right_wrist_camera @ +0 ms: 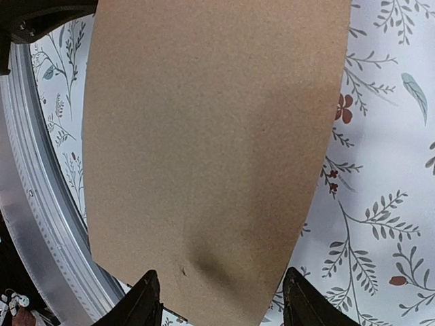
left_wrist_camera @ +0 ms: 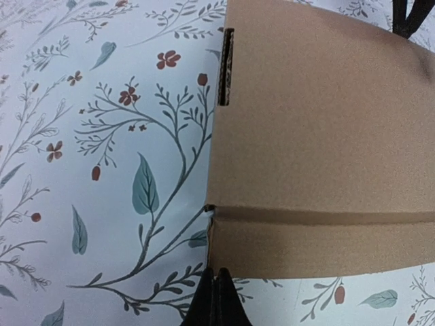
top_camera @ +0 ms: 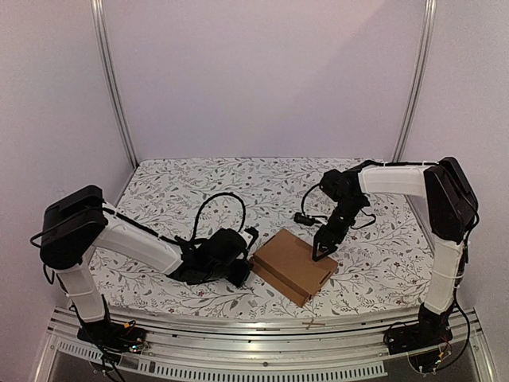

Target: Fold the paper box

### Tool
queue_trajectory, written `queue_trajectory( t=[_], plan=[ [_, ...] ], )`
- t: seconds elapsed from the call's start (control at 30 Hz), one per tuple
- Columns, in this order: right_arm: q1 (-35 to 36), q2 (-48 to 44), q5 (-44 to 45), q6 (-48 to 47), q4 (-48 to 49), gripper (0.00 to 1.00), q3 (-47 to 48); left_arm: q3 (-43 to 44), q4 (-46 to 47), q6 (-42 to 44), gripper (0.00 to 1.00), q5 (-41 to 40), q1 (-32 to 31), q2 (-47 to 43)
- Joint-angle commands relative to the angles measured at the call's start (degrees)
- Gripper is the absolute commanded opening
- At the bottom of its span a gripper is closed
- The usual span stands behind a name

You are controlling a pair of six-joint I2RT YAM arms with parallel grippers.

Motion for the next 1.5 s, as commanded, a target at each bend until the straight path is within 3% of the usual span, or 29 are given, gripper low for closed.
queue_trajectory(
  t=[0.0,1.2,1.27,1.33,1.47],
  plan=[
    [0.4,1.5,0.2,0.6,0.5,0.60,-0.1,0.2,1.9,1.0,0.01,1.8,1.6,1.8],
    [1.2,4.5,-0.5,1.0,-1.0,0.62,1.1,0.9,4.4,4.6,0.00,2.8,2.7,1.9],
    [1.2,4.4,-0.8,1.1,-1.3,0.62,1.2,0.5,1.7,4.0,0.05,2.0,2.8,-0.3],
    [1.2,3.5,-1.0,1.1,-1.4,0.62,1.2,-0.1,-0.8,3.9,0.15,2.0,2.8,-3.5],
    [1.3,1.9,-1.1,1.0,-1.4,0.62,1.3,-2.2,-0.3,4.7,0.29,1.9,3.2,-6.2]
  ],
)
